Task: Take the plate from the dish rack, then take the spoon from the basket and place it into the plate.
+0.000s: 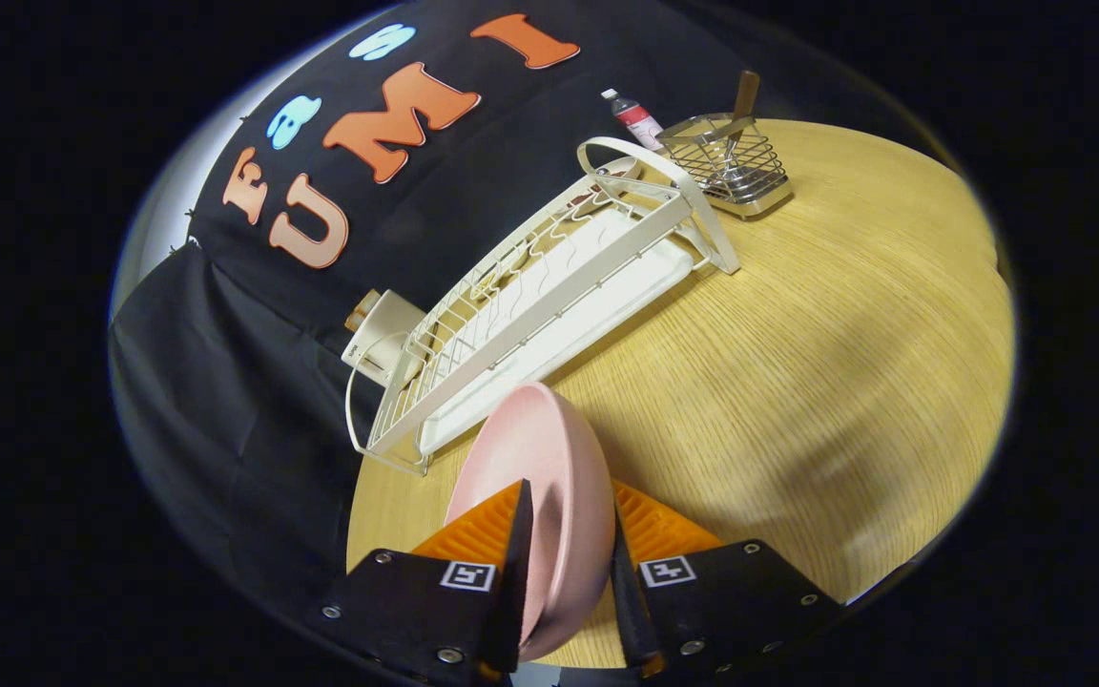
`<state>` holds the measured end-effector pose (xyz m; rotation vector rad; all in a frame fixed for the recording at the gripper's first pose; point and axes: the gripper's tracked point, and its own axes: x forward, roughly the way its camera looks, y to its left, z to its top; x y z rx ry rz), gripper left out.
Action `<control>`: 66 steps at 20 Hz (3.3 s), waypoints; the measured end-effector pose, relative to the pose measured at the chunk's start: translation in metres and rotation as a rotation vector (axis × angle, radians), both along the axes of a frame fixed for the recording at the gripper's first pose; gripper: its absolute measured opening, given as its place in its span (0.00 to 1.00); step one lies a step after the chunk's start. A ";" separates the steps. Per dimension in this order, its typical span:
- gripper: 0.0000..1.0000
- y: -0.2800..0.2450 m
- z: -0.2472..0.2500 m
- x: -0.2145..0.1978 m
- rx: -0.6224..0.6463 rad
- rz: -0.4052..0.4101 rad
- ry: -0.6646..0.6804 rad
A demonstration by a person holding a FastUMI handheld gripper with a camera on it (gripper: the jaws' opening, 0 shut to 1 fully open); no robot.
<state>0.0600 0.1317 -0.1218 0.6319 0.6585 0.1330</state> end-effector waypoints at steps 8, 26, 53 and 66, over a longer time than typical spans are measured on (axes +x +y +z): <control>0.91 -0.027 0.017 0.002 -0.117 -0.025 -0.091; 0.98 -0.211 0.103 0.066 -0.599 -0.289 -0.347; 0.18 -0.246 0.112 0.182 -0.671 -0.320 -0.513; 0.05 -0.222 0.164 0.150 -0.769 -0.296 -0.607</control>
